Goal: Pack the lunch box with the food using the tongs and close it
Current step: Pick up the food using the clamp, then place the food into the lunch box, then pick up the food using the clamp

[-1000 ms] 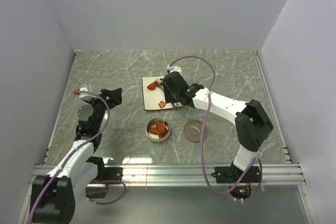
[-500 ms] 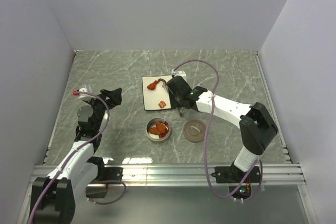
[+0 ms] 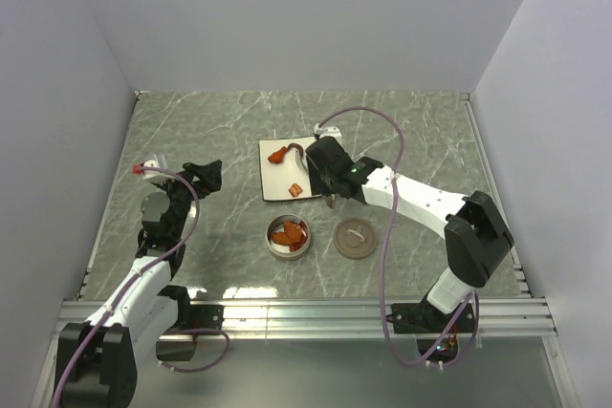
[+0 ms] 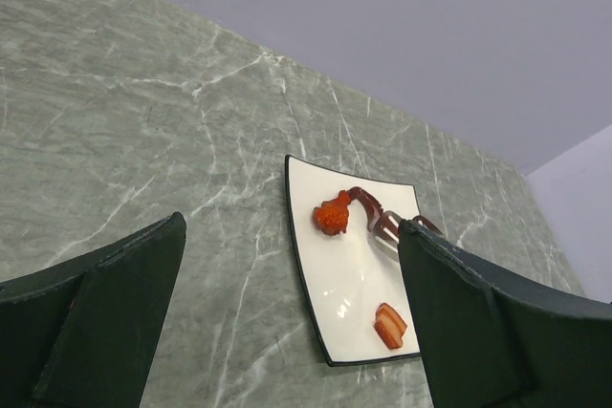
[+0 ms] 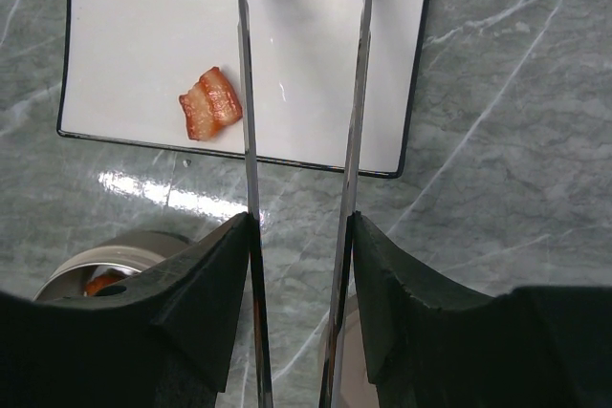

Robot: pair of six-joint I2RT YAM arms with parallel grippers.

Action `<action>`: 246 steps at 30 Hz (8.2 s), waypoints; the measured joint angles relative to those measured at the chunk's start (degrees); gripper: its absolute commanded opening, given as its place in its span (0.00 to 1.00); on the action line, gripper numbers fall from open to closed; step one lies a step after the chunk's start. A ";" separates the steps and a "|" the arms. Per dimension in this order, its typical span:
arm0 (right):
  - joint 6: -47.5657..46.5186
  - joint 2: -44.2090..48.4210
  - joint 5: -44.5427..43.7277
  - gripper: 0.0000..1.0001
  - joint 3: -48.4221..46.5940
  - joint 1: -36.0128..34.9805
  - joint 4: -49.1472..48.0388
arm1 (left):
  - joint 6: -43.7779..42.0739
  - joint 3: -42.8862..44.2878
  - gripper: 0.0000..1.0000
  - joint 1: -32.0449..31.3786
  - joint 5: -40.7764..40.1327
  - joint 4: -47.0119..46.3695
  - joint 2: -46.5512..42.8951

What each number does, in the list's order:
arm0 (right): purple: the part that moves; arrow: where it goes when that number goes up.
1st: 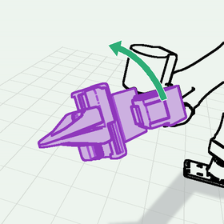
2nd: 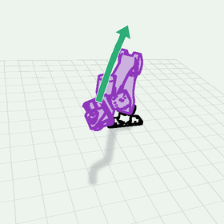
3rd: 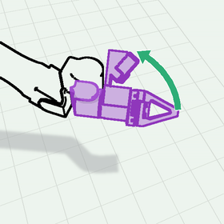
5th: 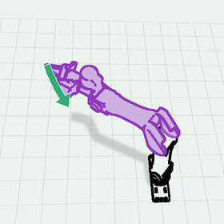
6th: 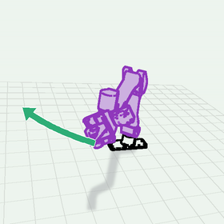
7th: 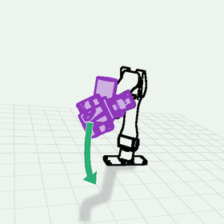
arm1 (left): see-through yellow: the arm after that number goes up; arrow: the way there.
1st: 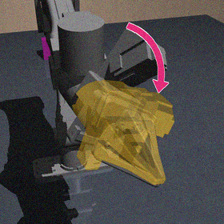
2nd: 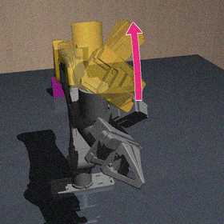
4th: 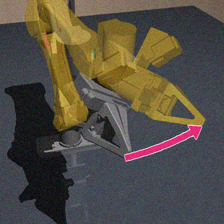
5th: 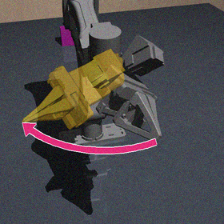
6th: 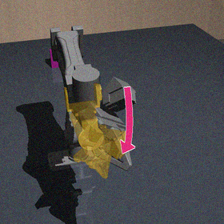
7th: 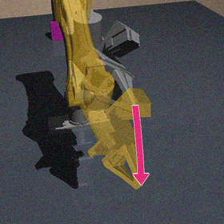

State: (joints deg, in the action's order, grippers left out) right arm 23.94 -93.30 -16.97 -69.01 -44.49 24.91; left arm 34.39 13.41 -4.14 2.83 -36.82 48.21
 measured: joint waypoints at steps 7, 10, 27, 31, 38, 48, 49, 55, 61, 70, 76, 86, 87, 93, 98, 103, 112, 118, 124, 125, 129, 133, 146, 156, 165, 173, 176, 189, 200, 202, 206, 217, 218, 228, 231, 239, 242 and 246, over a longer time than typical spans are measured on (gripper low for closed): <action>-0.02 0.00 0.66 0.53 0.00 -0.66 -0.04 | 0.00 0.00 1.00 0.00 0.11 -0.02 0.00; -0.04 -0.07 0.87 0.53 -0.13 -0.74 0.00 | -0.02 0.00 1.00 0.00 0.17 -0.02 0.00; -0.17 -7.54 -3.15 0.39 -7.34 -1.92 2.86 | 0.00 -0.02 1.00 0.00 0.17 -0.02 0.00; -0.22 -8.33 -3.67 0.29 -7.93 -2.40 3.72 | 0.00 -0.02 0.99 0.00 0.17 -0.02 0.00; -0.20 -8.41 -4.87 0.21 -7.93 -2.99 4.42 | 0.35 -0.04 0.99 0.00 0.17 -0.02 -0.11; -0.17 -2.38 -6.43 0.19 -6.91 -3.96 5.49 | 0.37 -0.07 0.99 0.00 0.17 -0.04 -0.42; -0.17 -1.11 -6.49 0.19 -6.45 -4.13 5.40 | 0.37 -0.07 0.99 0.00 0.17 -0.04 -0.42; 0.00 4.04 -6.51 0.19 -3.34 -5.38 5.46 | 0.37 -0.07 0.99 0.00 0.17 -0.02 -0.42; 1.20 12.26 -6.67 0.19 3.06 -11.37 7.26 | 0.37 -0.07 0.99 0.00 0.20 -0.02 -0.42; 6.14 30.45 -7.02 0.18 11.67 -23.17 13.31 | 0.37 -0.07 0.99 0.07 0.37 0.00 -0.42; 8.44 35.63 -7.80 0.18 14.21 -28.76 17.05 | 0.37 -0.07 0.99 0.11 0.35 0.00 -0.42; 9.42 33.03 -7.43 0.19 16.02 -34.16 18.75 | 0.37 -0.07 0.99 0.11 0.37 0.00 -0.42; 9.62 32.76 -7.48 0.19 16.02 -34.51 18.99 | 0.39 -0.07 0.99 0.11 0.37 0.00 -0.42; 11.26 32.28 -7.82 0.19 15.98 -37.57 20.76 | 0.39 -0.07 0.99 0.11 0.37 0.00 -0.37; 12.46 31.26 -8.44 0.19 15.65 -39.65 21.94 | 0.39 -0.07 0.99 0.11 0.37 0.00 -0.37; 12.92 28.98 -8.96 0.22 14.97 -40.79 22.88 | 0.39 -0.07 0.99 0.11 0.37 0.00 -0.39; 14.05 28.37 -10.80 0.29 13.73 -41.51 24.06 | 0.42 -0.07 0.99 0.11 0.37 0.00 -0.42; 14.38 29.31 -11.67 0.38 13.57 -41.51 24.57 | 0.42 -0.07 0.99 0.11 0.37 0.00 -0.44; 14.29 29.83 -12.70 0.42 12.39 -41.51 24.74 | 0.42 -0.07 0.99 0.11 0.37 0.00 -0.48; 14.25 29.94 -12.81 0.42 12.24 -41.53 24.68 | 0.42 -0.07 1.00 0.11 0.37 0.00 -0.48; 14.10 30.23 -13.07 0.44 11.89 -41.53 24.63 | 0.42 -0.07 0.99 0.11 0.37 0.00 -0.48; 14.10 30.25 -13.51 0.46 11.89 -41.59 24.65 | 0.44 -0.07 0.99 0.11 0.37 0.02 -0.48; 13.00 32.76 -17.00 0.47 7.58 -42.75 24.72 | 0.63 -0.07 0.99 0.11 0.37 0.00 -0.48; 11.72 32.85 -20.98 0.50 6.14 -42.66 23.91 | 0.79 -0.07 0.99 0.11 0.37 0.00 -0.48; 7.37 28.24 -19.69 0.51 3.65 -35.58 19.34 | 0.81 -0.07 0.99 0.11 0.37 0.00 -0.48; 2.21 22.25 -12.74 0.51 3.52 -23.54 11.10 | 0.79 -0.07 0.99 0.11 0.37 0.00 -0.48; 1.14 18.64 -10.14 0.51 3.04 -20.50 7.82 | 0.79 -0.07 0.99 0.11 0.37 0.00 -0.48; 0.24 0.33 -4.31 0.52 -7.08 -11.72 0.81 | 0.81 -0.09 0.99 0.11 0.37 -0.02 -0.48; 1.14 -6.67 -3.82 0.53 -11.50 -9.46 1.27 | 0.81 -0.11 0.99 0.13 0.39 -0.02 -0.48; 1.38 -8.09 -3.45 0.53 -12.74 -9.27 1.27 | 0.81 -0.11 0.99 0.15 0.39 -0.02 -0.48; 1.99 -10.03 -2.54 0.54 -13.60 -8.55 1.29 | 0.81 -0.13 0.99 0.22 0.37 -0.02 -0.48; 2.99 -13.11 -0.87 0.53 -14.56 -5.97 1.84 | 0.81 -0.68 0.99 0.24 0.37 -0.13 -0.50; 3.02 -13.27 -0.76 0.54 -15.02 -5.86 1.92 | 0.81 -0.79 0.99 0.24 0.37 -0.15 -0.50; 3.04 -15.82 0.81 0.51 -17.31 -5.27 1.86 | 0.81 -0.98 0.99 0.33 0.37 -0.20 -0.74; 3.06 -16.83 1.14 0.50 -17.38 -5.16 2.40 | 0.81 -0.98 1.00 0.33 0.37 -0.20 -0.76; 3.48 -16.46 0.94 0.47 -16.68 -5.11 3.91 | 0.81 -0.98 0.99 0.33 0.37 -0.20 -0.76; 3.48 -16.26 0.98 0.45 -16.46 -5.11 4.20 | 0.81 -0.98 1.00 0.33 0.37 -0.20 -0.81; 3.41 -16.24 1.22 0.36 -16.26 -5.11 4.70 | 0.81 -0.98 0.99 0.33 0.37 -0.22 -0.90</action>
State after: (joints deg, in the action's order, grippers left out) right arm 27.35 -109.54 -15.75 -85.27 -49.60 29.61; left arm 35.20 12.43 -3.81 3.20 -37.04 47.31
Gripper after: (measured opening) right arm 0.409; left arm 0.995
